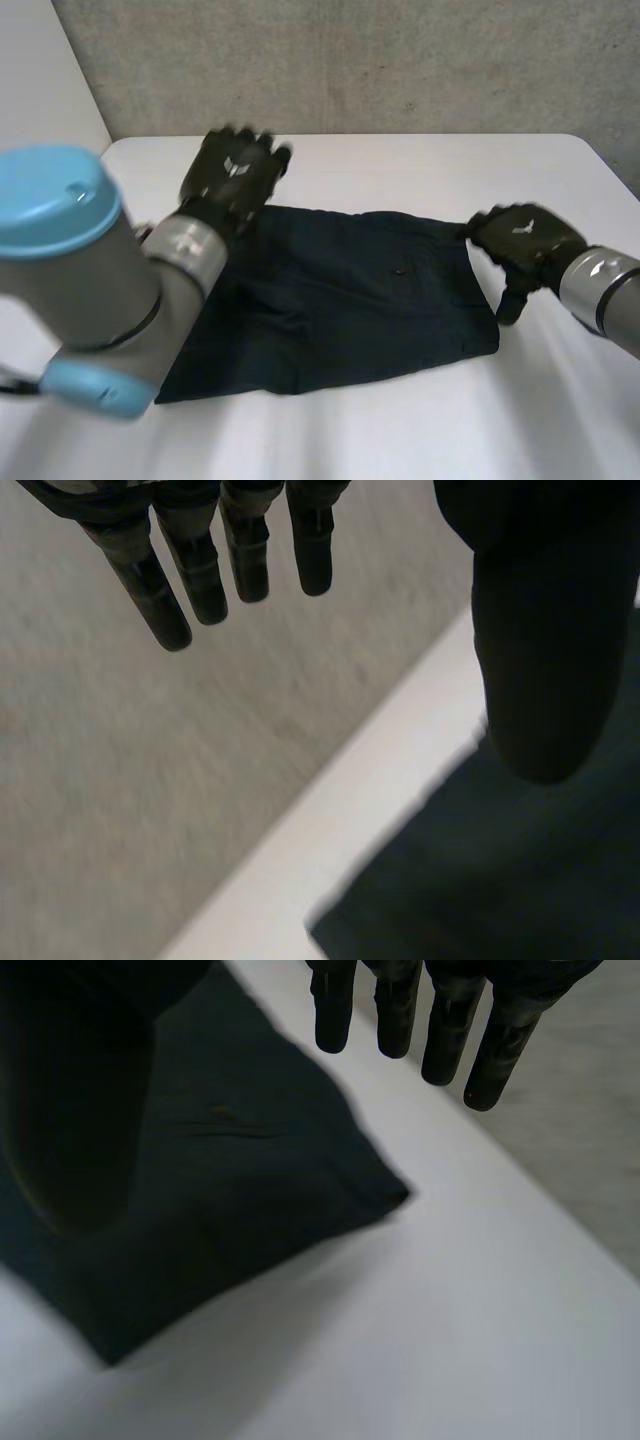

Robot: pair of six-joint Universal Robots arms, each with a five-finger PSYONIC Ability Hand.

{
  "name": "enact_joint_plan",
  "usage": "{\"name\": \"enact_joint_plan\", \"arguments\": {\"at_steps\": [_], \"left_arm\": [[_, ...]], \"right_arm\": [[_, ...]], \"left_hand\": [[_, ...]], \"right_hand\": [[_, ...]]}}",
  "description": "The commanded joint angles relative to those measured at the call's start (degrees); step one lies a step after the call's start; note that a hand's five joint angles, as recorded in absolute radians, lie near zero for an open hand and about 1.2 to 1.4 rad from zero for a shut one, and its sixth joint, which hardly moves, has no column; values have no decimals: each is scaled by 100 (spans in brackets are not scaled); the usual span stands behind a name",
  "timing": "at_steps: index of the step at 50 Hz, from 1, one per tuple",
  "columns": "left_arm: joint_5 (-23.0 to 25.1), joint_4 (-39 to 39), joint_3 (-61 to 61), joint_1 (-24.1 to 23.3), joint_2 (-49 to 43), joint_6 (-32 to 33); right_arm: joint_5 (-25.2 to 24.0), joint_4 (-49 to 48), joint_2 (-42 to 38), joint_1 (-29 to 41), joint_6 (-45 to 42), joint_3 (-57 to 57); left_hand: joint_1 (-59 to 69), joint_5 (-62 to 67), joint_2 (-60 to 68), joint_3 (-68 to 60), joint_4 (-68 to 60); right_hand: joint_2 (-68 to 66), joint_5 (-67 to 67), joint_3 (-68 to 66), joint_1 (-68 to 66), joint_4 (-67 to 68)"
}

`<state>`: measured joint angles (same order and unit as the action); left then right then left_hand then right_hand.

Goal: Fold the shorts.

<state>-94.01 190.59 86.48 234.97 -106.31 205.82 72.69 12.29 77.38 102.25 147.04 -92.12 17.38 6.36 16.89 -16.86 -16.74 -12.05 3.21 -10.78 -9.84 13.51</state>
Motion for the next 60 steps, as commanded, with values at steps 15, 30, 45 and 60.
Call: {"name": "enact_joint_plan", "arguments": {"at_steps": [15, 30, 45, 60], "left_arm": [[84, -998, 2909, 673, 981, -121], [207, -67, 2865, 902, 551, -59], [172, 707, 2233, 840, -416, 55], [146, 1191, 1477, 840, -952, 64]], "right_arm": [[-467, -825, -582, 58, -369, -1142], [-62, -2196, -1216, 330, 8, -545], [491, -2214, -2657, 655, 791, 1502], [1080, -2618, -3825, 840, 633, 3277]], "left_hand": [[1841, 1942, 1889, -1893, -1905], [1555, 1656, 1603, -1607, -1619], [1605, 1706, 1653, -1657, -1669], [1588, 1690, 1637, -1640, -1652]], "right_hand": [[-2730, 2614, -2857, -2951, 2584], [-6795, 6679, -6922, -7016, 6649], [-6795, 6679, -6922, -7016, 6649], [-6795, 6679, -6922, -7016, 6649]]}}
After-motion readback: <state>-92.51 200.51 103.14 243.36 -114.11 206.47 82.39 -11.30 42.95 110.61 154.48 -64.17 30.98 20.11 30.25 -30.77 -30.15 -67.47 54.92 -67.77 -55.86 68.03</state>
